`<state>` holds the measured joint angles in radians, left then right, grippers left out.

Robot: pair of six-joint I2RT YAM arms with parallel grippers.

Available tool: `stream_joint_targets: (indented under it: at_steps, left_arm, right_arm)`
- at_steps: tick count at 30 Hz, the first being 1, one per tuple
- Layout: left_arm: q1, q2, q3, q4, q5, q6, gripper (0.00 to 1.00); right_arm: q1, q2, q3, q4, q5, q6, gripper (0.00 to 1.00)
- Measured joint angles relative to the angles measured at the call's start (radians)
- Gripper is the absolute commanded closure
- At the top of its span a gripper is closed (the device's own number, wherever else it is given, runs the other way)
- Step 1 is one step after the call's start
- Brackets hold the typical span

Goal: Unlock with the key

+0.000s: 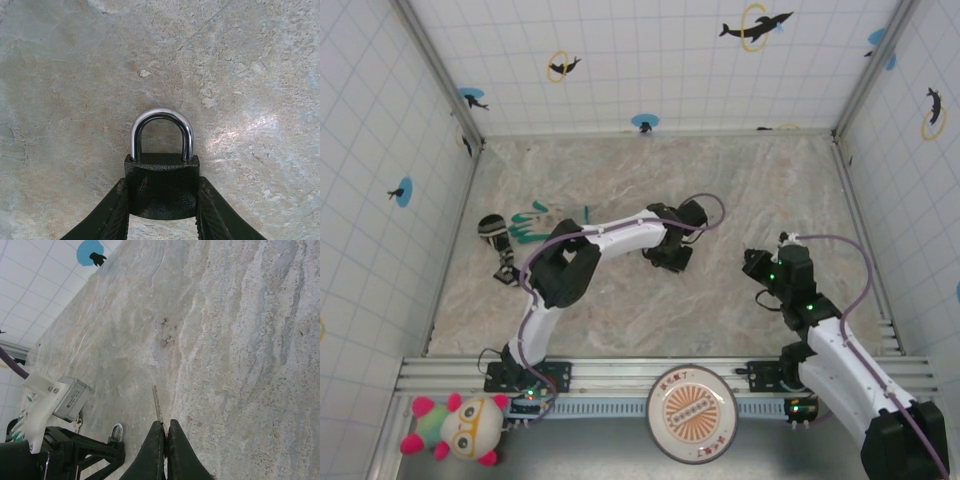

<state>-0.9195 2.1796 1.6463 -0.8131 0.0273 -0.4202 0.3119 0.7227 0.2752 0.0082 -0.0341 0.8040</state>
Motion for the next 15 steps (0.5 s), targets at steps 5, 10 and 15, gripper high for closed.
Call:
stream_joint_targets:
  at_steps: [5, 10, 15]
  left_arm:
    - [0.022, -0.026, -0.039, 0.045, 0.043, -0.025, 0.82]
    - [0.045, -0.054, -0.080, 0.093, 0.065, -0.060, 0.84]
    - [0.092, -0.101, -0.133, 0.130, 0.066, -0.116, 0.83]
  right_arm:
    - [0.033, 0.031, 0.000, 0.018, 0.001, -0.002, 1.00]
    - [0.101, 0.089, 0.001, 0.022, 0.010, -0.016, 1.00]
    - [0.163, 0.157, 0.024, 0.029, 0.017, -0.037, 1.00]
